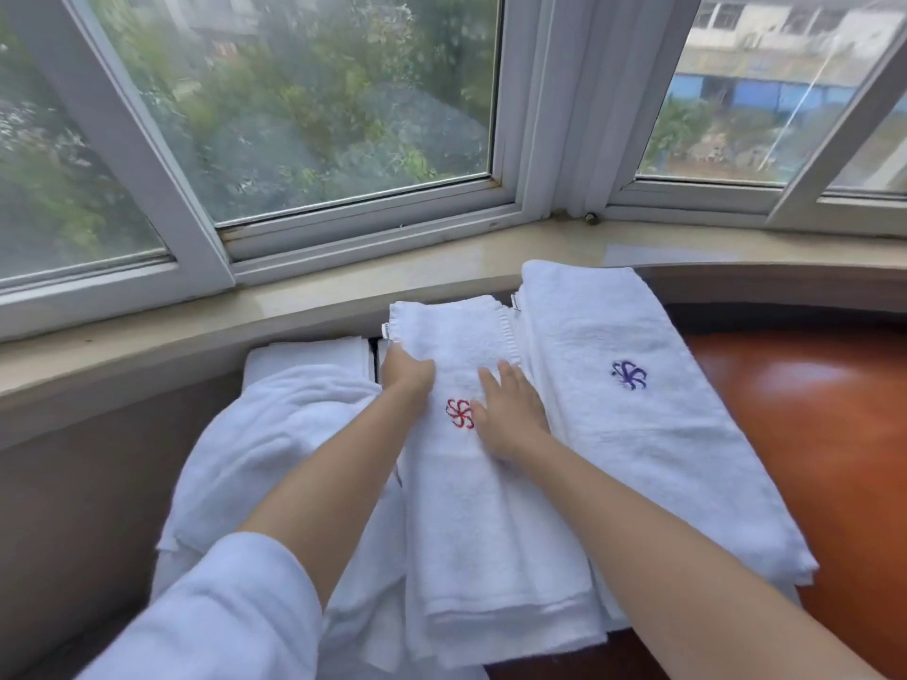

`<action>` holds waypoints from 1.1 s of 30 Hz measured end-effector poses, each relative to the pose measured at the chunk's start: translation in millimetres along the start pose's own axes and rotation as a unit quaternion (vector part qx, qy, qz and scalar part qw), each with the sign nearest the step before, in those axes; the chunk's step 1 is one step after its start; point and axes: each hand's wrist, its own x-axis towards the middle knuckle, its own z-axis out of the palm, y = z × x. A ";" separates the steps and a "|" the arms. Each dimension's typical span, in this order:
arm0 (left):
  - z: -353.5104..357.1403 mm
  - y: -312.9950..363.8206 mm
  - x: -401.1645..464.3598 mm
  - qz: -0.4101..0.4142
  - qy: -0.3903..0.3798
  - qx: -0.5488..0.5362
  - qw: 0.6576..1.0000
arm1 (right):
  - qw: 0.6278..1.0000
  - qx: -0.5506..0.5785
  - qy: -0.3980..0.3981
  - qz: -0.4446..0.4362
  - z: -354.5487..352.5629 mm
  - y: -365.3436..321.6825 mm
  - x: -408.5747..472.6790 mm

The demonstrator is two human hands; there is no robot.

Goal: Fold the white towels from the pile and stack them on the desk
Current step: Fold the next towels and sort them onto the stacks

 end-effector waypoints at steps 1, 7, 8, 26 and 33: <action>-3.3 -2.0 0.7 0.002 -0.021 0.035 0.999 | 1.000 -0.021 -0.014 0.002 5.5 0.7 -3.1; -13.2 -10.0 -23.7 0.069 -0.058 0.140 0.986 | 0.998 -0.063 -0.030 -0.008 23.9 3.1 -37.0; -14.7 -12.7 -30.1 0.071 -0.052 0.141 0.986 | 0.997 -0.065 -0.036 -0.012 24.7 4.8 -44.0; -46.7 -69.3 -156.0 0.019 0.030 0.113 0.993 | 0.995 -0.065 -0.051 -0.061 52.7 6.4 -176.8; -92.2 -80.5 -169.9 0.284 -0.008 0.486 0.827 | 0.984 0.141 0.092 -0.056 40.3 -14.4 -200.8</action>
